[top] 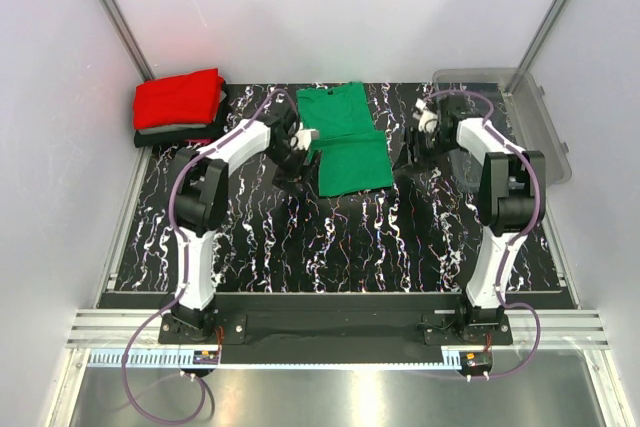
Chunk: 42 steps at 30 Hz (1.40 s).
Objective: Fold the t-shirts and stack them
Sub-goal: Fold the tshirt
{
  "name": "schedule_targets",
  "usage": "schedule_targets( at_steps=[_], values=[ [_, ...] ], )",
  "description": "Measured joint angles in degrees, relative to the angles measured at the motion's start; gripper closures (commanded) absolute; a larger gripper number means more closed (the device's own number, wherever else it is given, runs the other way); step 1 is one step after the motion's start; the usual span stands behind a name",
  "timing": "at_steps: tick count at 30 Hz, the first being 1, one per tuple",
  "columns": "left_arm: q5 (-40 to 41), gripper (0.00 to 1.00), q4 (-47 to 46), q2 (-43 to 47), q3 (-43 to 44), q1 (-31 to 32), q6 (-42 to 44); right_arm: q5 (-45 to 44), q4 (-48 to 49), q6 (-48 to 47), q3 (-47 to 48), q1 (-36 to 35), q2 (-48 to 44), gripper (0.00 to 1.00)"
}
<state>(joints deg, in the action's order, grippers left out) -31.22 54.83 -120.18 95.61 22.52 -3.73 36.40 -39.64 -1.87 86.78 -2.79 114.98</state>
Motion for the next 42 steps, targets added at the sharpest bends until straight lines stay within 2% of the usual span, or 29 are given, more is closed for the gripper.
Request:
schedule_targets(
  at_steps=[6,13,22,29,30,36,39,40,41,42],
  values=[
    [-1.92,0.17,-2.27,-2.64,0.55,-1.27,-3.08,2.40,-2.71,0.04,-0.46,0.07,2.16,0.42],
    [-3.82,0.28,-4.87,-6.36,2.58,-1.51,-4.50,3.80,-2.80,0.24,0.39,0.00,5.46,0.42],
    [-6.19,0.32,-5.18,-8.59,3.80,-1.20,-5.44,4.13,-3.74,0.35,1.46,-0.92,9.09,0.42],
    [-8.20,0.42,-5.62,-10.19,5.20,-0.85,-6.03,4.98,-3.76,0.83,1.81,-3.04,9.70,0.43],
    [-8.48,0.49,-5.68,-10.36,5.27,-0.72,-6.08,5.01,-3.76,0.90,1.81,-3.23,9.73,0.44],
    [-9.33,0.60,-6.62,-11.30,5.29,-0.15,-6.80,4.68,-3.72,1.49,1.81,-3.50,9.84,0.47],
    [-9.42,0.75,-6.91,-11.50,5.29,-0.11,-6.93,4.02,-3.69,1.86,1.81,-3.50,9.86,0.53],
    [-9.44,0.88,-6.99,-11.63,5.29,-0.11,-6.88,3.74,-3.67,2.19,1.81,-3.50,9.86,0.56],
    [-9.42,0.97,-6.97,-11.74,5.29,-0.11,-6.97,3.17,-3.56,2.38,1.81,-3.50,9.88,0.60],
    [-9.42,1.00,-6.99,-11.98,5.29,-0.11,-6.58,2.45,-3.48,2.58,1.75,-3.50,9.88,0.65]
  ],
)
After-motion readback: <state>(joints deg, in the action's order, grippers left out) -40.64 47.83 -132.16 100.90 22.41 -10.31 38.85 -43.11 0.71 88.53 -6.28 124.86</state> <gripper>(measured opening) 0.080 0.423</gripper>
